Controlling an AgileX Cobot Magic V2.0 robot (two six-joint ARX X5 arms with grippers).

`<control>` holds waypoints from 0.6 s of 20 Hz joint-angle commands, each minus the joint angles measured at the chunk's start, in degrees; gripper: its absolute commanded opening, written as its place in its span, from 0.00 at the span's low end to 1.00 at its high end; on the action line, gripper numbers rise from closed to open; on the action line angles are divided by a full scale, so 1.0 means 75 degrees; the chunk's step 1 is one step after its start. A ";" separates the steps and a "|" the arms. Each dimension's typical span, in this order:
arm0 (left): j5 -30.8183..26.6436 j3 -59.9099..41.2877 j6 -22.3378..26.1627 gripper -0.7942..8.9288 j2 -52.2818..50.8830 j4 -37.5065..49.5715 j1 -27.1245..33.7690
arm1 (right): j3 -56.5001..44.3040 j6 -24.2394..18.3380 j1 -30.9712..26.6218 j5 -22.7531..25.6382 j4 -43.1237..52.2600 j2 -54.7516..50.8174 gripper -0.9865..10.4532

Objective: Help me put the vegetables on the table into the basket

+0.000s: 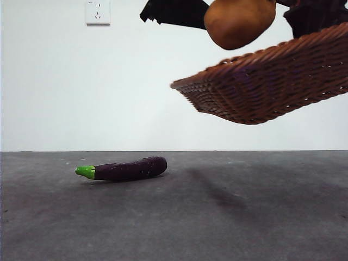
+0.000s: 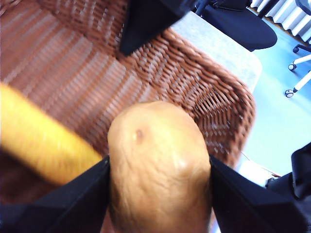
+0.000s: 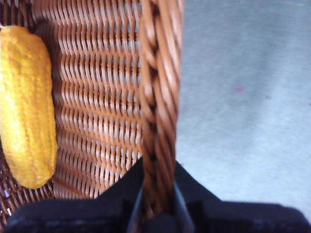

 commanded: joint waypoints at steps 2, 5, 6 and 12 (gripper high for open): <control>0.0341 -0.0035 -0.0143 0.09 0.0356 -0.0210 -0.0041 | -0.0052 0.0003 0.0481 -0.0108 -0.0169 0.0070 0.08; 0.0358 -0.0035 -0.0358 0.53 0.0449 -0.0187 -0.0143 | -0.0052 0.0178 0.0778 -0.0105 -0.0026 0.0070 0.08; 0.0358 -0.0035 -0.0358 0.62 0.0449 -0.0143 -0.0175 | -0.0052 0.0204 0.0836 -0.0108 0.0000 0.0070 0.08; 0.0303 -0.0020 -0.0219 0.63 0.0350 -0.0125 -0.0070 | -0.0052 0.0201 0.0825 0.0245 -0.0064 0.0070 0.08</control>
